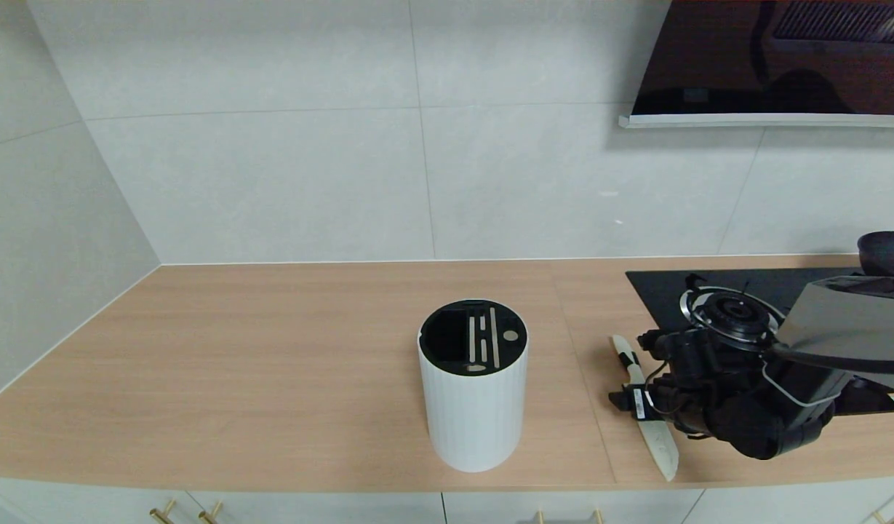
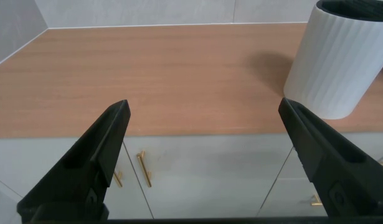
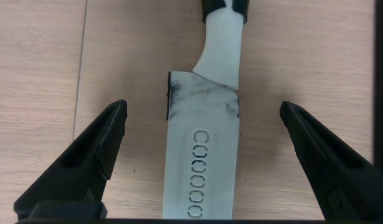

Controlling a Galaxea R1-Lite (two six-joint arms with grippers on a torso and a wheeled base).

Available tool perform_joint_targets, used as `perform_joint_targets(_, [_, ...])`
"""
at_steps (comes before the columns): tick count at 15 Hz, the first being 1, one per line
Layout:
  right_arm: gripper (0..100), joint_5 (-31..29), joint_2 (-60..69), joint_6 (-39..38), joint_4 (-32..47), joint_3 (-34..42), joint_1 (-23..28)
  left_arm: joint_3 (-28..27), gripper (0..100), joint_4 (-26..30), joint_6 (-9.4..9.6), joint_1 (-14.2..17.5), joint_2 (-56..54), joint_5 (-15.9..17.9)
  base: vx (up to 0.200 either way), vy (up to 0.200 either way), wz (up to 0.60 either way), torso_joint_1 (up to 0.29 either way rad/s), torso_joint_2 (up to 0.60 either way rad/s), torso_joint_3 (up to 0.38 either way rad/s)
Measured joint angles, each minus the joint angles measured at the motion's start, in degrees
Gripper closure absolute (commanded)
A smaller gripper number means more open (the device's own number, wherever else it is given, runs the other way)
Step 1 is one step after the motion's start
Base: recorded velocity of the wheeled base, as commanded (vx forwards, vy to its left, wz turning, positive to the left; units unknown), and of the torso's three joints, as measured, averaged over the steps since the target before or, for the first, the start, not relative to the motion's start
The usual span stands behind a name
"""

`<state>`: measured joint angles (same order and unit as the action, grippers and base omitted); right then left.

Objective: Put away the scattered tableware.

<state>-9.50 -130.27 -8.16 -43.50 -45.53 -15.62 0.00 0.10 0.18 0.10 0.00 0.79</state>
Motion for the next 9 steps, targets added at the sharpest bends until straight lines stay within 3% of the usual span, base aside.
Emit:
perform_joint_targets(6, [0,0.00,-0.57,0.00,-0.07,-0.30,0.02,0.00,0,0.00,0.00,0.00,0.00,0.00,0.000,0.000,0.00,0.000,0.00,0.000])
perform_joint_targets(7, [100,-0.02,-0.61,0.00,-0.07,-0.30,0.02,0.00,0,0.00,0.00,0.00,0.00,-0.01,0.000,0.000,0.00,0.000,0.00,0.000])
perform_joint_targets(9, [100,-0.05,-0.68,0.00,-0.07,-0.28,0.02,0.00,0,0.00,0.00,0.01,0.00,-0.01,0.000,0.000,0.00,0.000,0.00,0.000])
